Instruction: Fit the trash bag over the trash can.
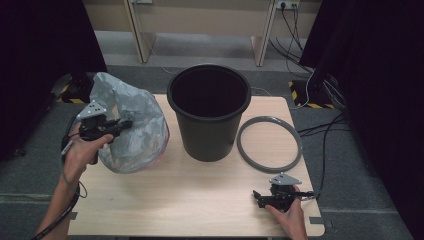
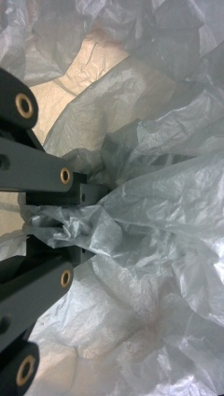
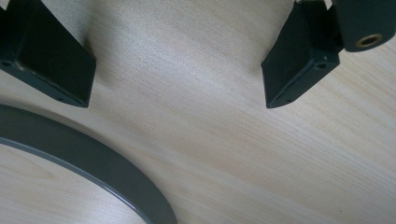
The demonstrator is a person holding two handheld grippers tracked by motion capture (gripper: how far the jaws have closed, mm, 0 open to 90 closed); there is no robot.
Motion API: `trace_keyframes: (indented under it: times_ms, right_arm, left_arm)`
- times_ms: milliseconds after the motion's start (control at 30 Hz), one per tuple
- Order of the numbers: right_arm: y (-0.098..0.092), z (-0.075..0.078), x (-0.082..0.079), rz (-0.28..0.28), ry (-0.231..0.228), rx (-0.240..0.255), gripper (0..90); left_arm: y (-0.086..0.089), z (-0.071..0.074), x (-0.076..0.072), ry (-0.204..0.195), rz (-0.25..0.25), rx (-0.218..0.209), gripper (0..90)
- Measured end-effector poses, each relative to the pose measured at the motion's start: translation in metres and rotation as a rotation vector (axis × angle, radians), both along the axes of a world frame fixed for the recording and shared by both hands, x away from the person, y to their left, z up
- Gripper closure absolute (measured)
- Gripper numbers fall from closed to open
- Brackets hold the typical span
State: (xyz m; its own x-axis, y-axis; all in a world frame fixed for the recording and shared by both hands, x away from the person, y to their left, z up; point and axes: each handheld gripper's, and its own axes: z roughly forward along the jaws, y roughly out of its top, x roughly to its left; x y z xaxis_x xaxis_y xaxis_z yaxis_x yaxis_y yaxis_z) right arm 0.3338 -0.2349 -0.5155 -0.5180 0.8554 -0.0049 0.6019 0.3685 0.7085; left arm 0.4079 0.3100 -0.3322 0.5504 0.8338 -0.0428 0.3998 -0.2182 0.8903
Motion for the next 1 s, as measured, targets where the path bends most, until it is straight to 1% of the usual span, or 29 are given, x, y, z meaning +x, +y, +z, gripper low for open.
trace_keyframes:
  times_ms: [100, 233, 300, 467, 633, 733, 800, 933, 967, 1000]
  right_arm:
    - [0.000, 0.000, 0.000, 0.000, 0.000, 0.001, 10.2]
    - [0.000, 0.000, 0.000, 0.000, 0.001, 0.000, 10.3]
    - [0.000, 0.000, 0.000, -0.002, 0.002, 0.001, 10.2]
    - [0.000, 0.000, 0.000, -0.001, 0.002, 0.001, 10.2]
    - [0.000, 0.000, 0.000, 0.000, 0.004, 0.001, 10.2]
    - [0.000, 0.000, 0.000, -0.002, 0.004, 0.001, 10.2]
    - [0.000, 0.000, 0.000, -0.002, 0.005, 0.001, 10.2]
    - [0.000, 0.000, 0.001, 0.000, 0.001, -0.002, 10.2]
    - [0.000, 0.000, 0.001, 0.000, 0.000, -0.001, 10.2]
    - [0.000, 0.000, 0.001, 0.000, 0.001, -0.002, 10.2]
  left_arm:
    - [-0.002, 0.017, -0.002, -0.026, -0.008, 0.001, 78.7]
    - [-0.006, 0.035, -0.003, -0.058, -0.018, -0.006, 78.7]
    - [-0.008, 0.041, -0.004, -0.067, -0.024, -0.013, 78.7]
    - [-0.014, 0.058, -0.004, -0.097, -0.044, -0.048, 78.6]
    - [-0.023, 0.075, -0.001, -0.125, -0.052, -0.044, 78.6]
    - [-0.031, 0.085, 0.003, -0.134, -0.064, -0.045, 78.6]
    - [-0.036, 0.089, 0.005, -0.136, -0.071, -0.050, 78.6]
    - [-0.053, 0.100, 0.011, -0.146, -0.090, -0.046, 78.6]
    - [-0.057, 0.103, 0.013, -0.159, -0.099, -0.040, 78.6]
    - [-0.062, 0.106, 0.015, -0.163, -0.104, -0.038, 78.6]
